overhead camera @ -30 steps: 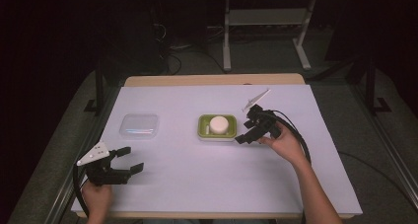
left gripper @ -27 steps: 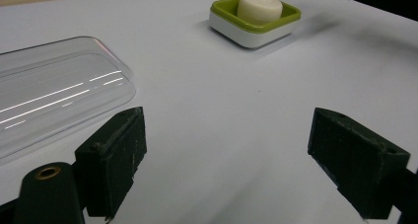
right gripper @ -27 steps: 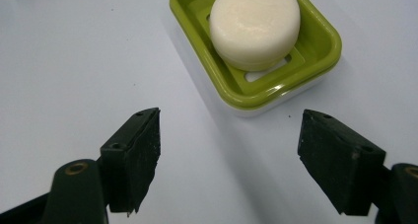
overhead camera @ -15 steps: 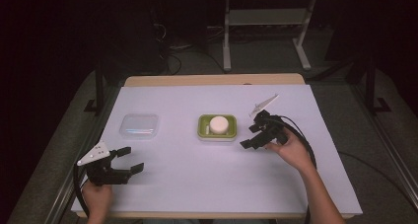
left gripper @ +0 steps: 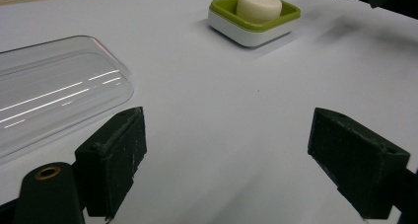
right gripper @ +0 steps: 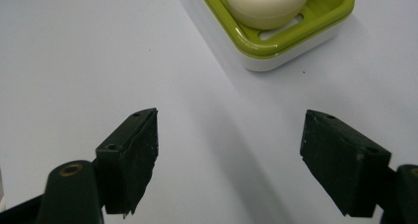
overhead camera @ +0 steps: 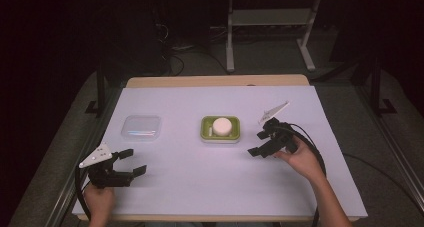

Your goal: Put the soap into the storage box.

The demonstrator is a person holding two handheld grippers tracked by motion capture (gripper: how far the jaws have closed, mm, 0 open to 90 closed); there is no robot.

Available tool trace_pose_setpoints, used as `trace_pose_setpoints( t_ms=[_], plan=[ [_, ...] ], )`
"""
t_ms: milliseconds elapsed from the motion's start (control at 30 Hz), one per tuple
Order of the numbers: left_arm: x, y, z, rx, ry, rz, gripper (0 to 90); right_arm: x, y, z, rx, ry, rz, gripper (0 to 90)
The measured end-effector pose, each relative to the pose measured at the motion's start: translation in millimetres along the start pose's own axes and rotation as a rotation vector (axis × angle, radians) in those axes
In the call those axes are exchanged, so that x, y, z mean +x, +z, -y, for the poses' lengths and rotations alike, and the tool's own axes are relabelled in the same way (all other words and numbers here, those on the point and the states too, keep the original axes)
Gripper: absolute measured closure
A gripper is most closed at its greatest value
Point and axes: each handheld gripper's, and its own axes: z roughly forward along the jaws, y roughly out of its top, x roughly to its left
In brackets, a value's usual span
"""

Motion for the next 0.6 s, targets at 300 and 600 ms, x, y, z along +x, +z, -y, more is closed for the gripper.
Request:
trace_pose_setpoints(
  t_ms=[300, 600],
  plan=[
    [0.1, -0.1, 0.0, 0.0, 0.0, 0.0, 14.5, 5.6, -3.4, 14.5, -0.012, 0.005, 0.003, 21.4],
    [-0.3, 0.1, -0.1, 0.002, 0.001, -0.002, 14.5, 10.5, -6.5, 27.7, -0.026, 0.018, -0.005, 21.4]
  ],
)
